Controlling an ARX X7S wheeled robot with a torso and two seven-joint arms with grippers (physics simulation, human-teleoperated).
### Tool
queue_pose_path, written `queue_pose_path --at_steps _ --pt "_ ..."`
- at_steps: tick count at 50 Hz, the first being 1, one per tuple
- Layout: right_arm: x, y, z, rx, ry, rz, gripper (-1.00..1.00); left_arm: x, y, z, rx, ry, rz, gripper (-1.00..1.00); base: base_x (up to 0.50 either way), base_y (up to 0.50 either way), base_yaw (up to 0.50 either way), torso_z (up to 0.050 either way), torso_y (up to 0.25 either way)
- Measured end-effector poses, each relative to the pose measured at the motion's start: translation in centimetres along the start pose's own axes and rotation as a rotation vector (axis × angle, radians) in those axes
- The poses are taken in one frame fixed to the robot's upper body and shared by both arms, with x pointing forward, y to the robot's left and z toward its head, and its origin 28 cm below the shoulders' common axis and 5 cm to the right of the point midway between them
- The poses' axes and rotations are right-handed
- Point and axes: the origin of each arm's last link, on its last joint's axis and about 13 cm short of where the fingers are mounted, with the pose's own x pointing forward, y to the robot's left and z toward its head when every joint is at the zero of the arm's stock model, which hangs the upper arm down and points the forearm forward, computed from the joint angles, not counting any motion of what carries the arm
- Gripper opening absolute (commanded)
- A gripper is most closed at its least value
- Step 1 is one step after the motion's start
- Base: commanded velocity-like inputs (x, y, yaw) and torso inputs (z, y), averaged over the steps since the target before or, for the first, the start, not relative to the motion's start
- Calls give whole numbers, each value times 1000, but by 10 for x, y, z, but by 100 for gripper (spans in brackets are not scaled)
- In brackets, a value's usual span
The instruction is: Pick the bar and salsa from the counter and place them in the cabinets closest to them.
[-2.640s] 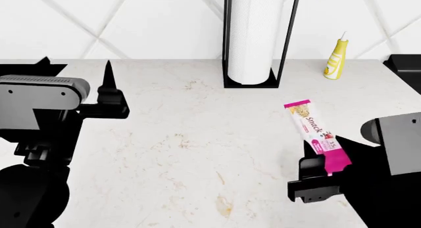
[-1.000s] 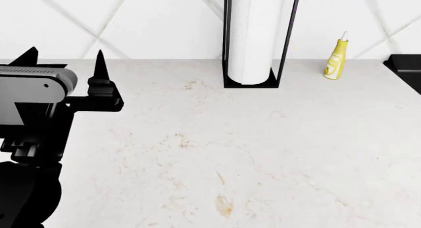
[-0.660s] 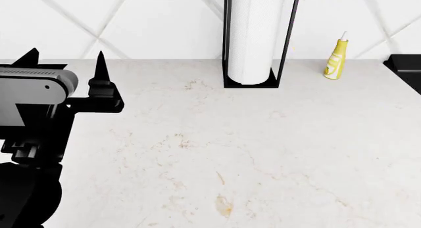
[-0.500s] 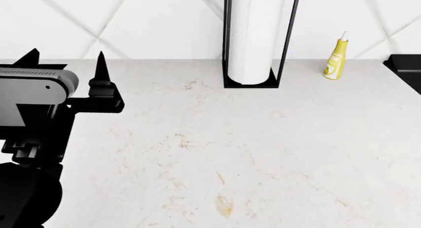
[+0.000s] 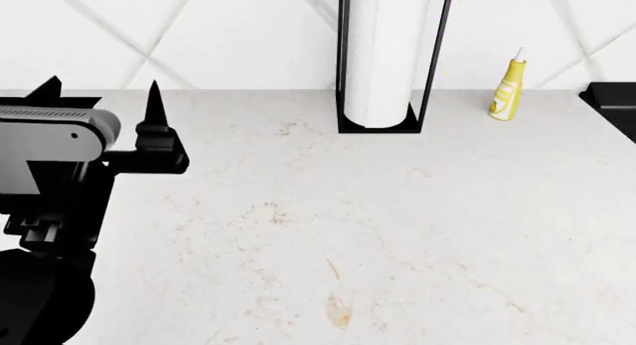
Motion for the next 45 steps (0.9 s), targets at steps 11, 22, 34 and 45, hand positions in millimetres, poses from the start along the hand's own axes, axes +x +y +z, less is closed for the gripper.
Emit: queue_pose_path --at_steps 11,22,34,45 --pt "6 3 -12 -10 0 -9 100 -2 0 -1 0 3 0 100 0 0 0 0 0" --pt "10 5 -10 15 -82 -22 100 -2 0 -1 0 3 0 100 7 1 3 0 0" --pt "9 10 12 -66 -282 -29 100 -1 0 -2 -2 4 -1 100 0 0 0 0 0" --pt "4 14 17 -141 -348 27 100 -1 -1 -3 -2 5 -4 100 0 0 0 0 0"
